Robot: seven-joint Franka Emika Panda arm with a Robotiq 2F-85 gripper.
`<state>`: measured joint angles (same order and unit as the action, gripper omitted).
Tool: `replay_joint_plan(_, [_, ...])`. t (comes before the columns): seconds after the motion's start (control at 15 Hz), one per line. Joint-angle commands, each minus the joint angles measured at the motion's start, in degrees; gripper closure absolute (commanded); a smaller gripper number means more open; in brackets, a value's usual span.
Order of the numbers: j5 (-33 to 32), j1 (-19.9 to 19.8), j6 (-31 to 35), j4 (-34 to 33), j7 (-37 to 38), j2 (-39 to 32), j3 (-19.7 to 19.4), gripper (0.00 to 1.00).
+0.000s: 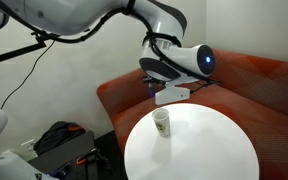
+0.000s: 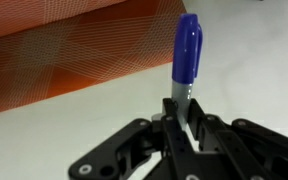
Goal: Put the marker into the cup.
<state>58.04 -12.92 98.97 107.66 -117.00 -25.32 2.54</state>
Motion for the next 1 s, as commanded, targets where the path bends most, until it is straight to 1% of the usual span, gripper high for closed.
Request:
replay_joint_plan(0.0, [-1.0,0.2,-10.2,-5.1,-3.7,-4.2,-1.1,0.95])
replay_joint_plan(0.07, [0.3,1.5,-5.5,-1.7,-2.5,-1.8,-2.1,0.82])
replay_joint_plan(0.13, [0.1,1.4,-7.4,-2.4,-3.1,-2.6,-2.2,0.82])
replay_joint_plan(0.27, [0.1,1.3,-8.5,-3.4,-3.3,-3.6,-2.2,0.82])
replay_joint_plan(0.33, [0.1,1.3,-8.5,-3.6,-3.3,-3.9,-2.1,0.95])
replay_joint_plan(0.6, [1.4,-0.6,-12.6,-6.2,-10.8,-6.7,-1.6,0.95])
replay_joint_plan(0.8, [1.4,-1.1,-15.6,-8.2,-16.2,-8.7,-1.9,0.95])
replay_joint_plan(0.93, [1.3,-1.2,-16.5,-9.5,-18.3,-9.9,-2.3,0.95])
